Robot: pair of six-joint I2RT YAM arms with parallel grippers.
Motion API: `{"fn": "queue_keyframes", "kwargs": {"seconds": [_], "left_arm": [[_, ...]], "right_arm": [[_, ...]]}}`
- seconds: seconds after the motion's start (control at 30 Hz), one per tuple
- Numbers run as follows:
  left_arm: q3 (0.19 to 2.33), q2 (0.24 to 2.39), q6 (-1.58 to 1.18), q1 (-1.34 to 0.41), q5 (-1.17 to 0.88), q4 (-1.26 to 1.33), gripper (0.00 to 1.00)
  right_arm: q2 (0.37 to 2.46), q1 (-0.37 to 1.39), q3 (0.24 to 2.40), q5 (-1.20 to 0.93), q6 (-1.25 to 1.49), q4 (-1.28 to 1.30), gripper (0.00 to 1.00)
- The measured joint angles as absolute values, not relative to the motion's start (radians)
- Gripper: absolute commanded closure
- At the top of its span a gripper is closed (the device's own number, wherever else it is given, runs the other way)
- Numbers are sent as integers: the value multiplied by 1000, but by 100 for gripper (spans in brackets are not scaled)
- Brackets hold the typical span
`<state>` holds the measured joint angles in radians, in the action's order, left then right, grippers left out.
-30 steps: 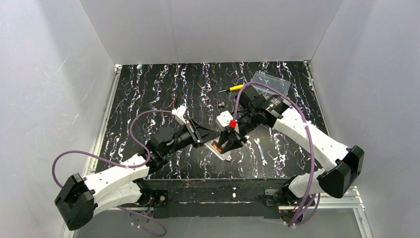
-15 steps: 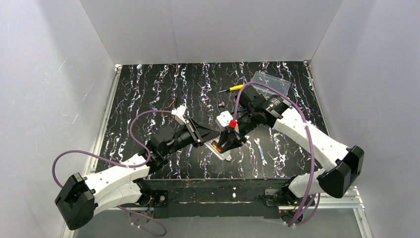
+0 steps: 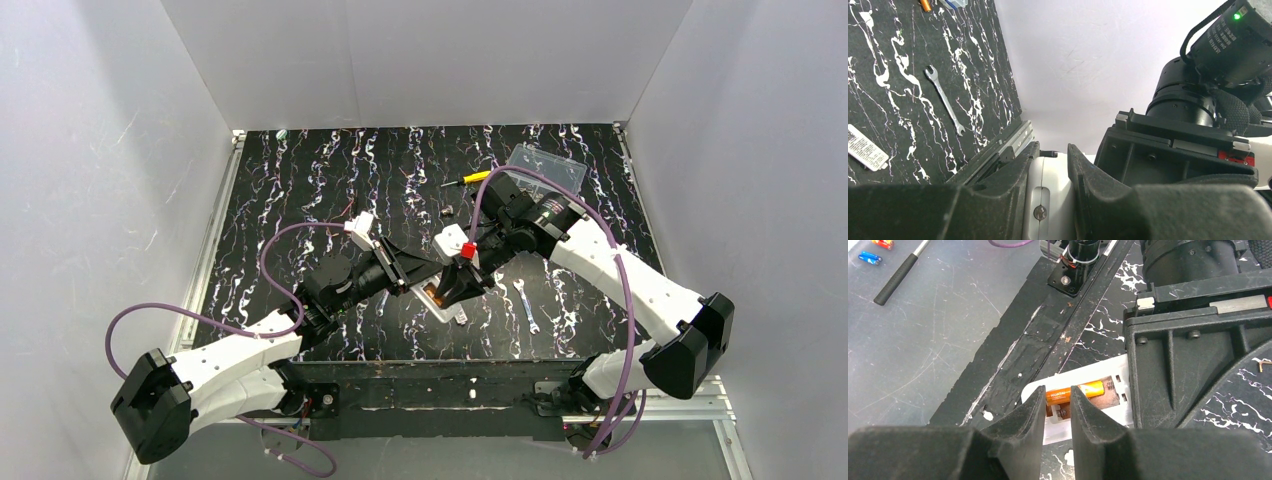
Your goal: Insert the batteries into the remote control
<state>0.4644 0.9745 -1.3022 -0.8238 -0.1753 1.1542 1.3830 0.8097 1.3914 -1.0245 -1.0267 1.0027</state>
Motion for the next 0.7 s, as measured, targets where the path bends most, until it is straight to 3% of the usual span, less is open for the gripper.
{"fn": "queue_keyframes", "kwargs": {"seconds": [0.7], "left_arm": [[464, 974, -1310, -824, -140, 1185, 100]], "right_arm": [[1395, 832, 1391, -1034, -995, 955, 72]]}}
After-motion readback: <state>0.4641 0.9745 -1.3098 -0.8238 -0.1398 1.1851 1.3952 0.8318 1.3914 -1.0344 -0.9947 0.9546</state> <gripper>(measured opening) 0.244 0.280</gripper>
